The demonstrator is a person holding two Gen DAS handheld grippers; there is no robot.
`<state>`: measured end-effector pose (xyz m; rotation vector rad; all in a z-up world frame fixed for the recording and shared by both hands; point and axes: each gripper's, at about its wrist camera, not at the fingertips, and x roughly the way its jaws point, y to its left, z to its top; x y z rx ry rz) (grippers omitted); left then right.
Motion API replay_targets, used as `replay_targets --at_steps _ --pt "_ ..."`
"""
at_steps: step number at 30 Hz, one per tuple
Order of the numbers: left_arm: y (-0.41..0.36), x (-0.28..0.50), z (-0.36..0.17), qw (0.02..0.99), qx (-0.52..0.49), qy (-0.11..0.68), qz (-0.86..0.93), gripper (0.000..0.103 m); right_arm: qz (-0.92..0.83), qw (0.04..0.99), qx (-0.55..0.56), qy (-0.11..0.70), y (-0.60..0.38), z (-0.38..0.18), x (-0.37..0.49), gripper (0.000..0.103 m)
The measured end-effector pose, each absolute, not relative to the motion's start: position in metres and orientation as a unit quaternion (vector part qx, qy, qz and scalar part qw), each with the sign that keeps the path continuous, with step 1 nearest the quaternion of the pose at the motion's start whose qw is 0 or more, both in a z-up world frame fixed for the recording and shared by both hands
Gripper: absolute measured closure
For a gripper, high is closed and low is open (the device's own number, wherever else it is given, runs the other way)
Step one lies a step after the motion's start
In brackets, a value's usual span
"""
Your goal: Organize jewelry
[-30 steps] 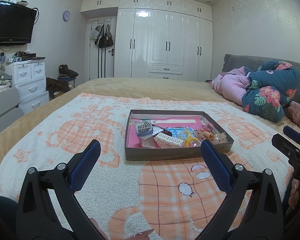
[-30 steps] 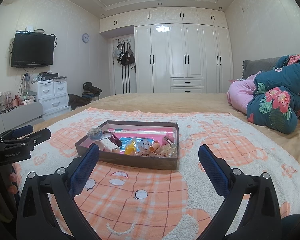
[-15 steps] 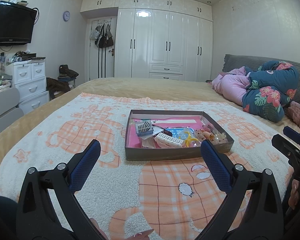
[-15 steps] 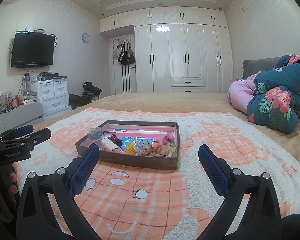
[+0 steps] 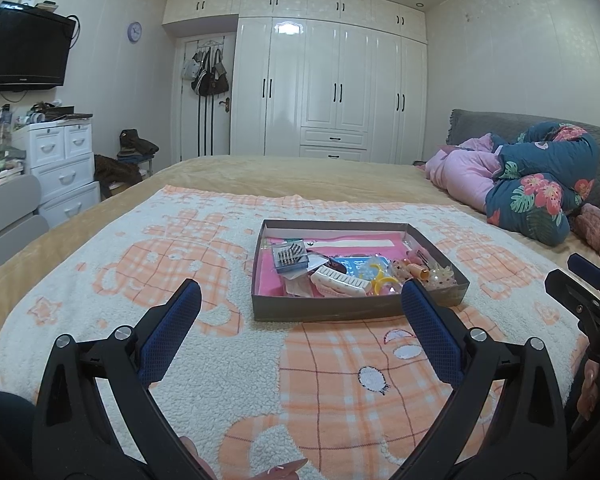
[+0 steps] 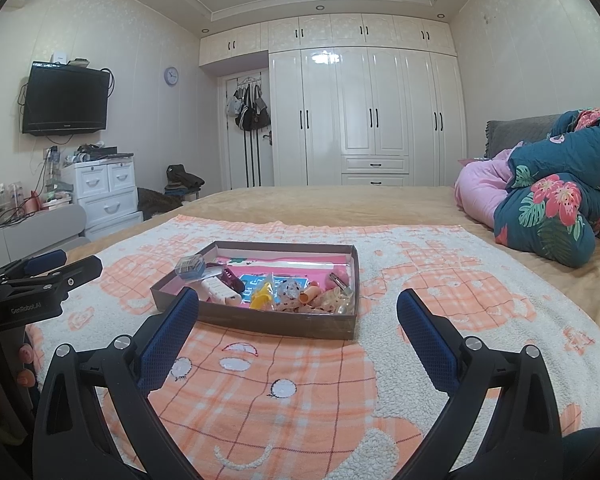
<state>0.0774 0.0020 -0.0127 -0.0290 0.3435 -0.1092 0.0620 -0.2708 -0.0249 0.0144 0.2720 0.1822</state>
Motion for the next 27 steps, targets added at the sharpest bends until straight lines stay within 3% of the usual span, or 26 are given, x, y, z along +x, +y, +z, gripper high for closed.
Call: replay_targets --at_steps 27 --pt "0.0020 0.0783 -0.0116 0.983 -0.016 0.176 -0.057 0.011 0.087 0.986 0.006 0.139 -0.2712 -0.0277 0.0632 0.006"
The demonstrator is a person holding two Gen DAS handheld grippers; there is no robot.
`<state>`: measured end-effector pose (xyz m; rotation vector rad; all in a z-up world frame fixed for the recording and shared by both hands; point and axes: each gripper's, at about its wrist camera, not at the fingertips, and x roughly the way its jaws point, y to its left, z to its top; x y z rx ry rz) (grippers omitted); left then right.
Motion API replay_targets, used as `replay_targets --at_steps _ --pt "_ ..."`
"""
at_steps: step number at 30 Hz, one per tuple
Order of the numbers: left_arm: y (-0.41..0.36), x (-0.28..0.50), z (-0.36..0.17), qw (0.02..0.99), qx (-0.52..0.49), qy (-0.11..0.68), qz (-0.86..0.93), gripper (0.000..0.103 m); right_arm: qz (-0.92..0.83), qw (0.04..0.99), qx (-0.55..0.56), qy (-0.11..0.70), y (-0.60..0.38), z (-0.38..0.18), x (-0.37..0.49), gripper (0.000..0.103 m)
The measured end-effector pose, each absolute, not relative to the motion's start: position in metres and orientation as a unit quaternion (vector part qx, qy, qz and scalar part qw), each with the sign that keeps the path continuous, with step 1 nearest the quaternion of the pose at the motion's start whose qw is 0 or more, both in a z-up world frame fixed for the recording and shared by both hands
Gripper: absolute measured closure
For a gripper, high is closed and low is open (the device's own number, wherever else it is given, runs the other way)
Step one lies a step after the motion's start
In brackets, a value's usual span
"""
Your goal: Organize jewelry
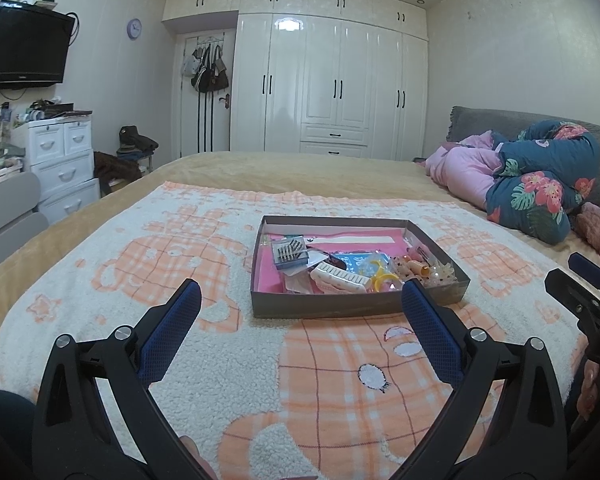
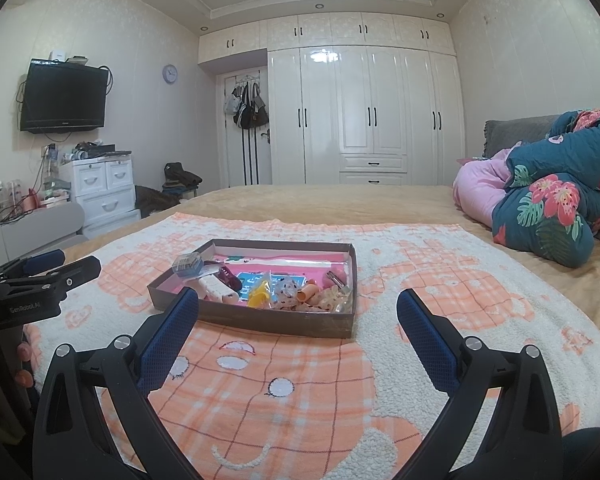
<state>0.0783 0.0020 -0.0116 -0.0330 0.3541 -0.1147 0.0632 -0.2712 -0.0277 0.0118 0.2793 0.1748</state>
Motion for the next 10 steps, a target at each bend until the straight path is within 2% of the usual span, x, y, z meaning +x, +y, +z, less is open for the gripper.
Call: replay_targets --at_steps 4,10 --pt "0.006 0.081 -0.013 0.982 -0.026 0.181 -0.052 0.011 0.083 0.987 0.009 0.140 -0.273 -0.028 0.063 0.006" --pt "0.047 0.119 -0.022 0.965 -0.083 0.247 0.019 0.011 -0.007 0.982 0.056 0.179 -0.317 -0.028 0.099 0.006"
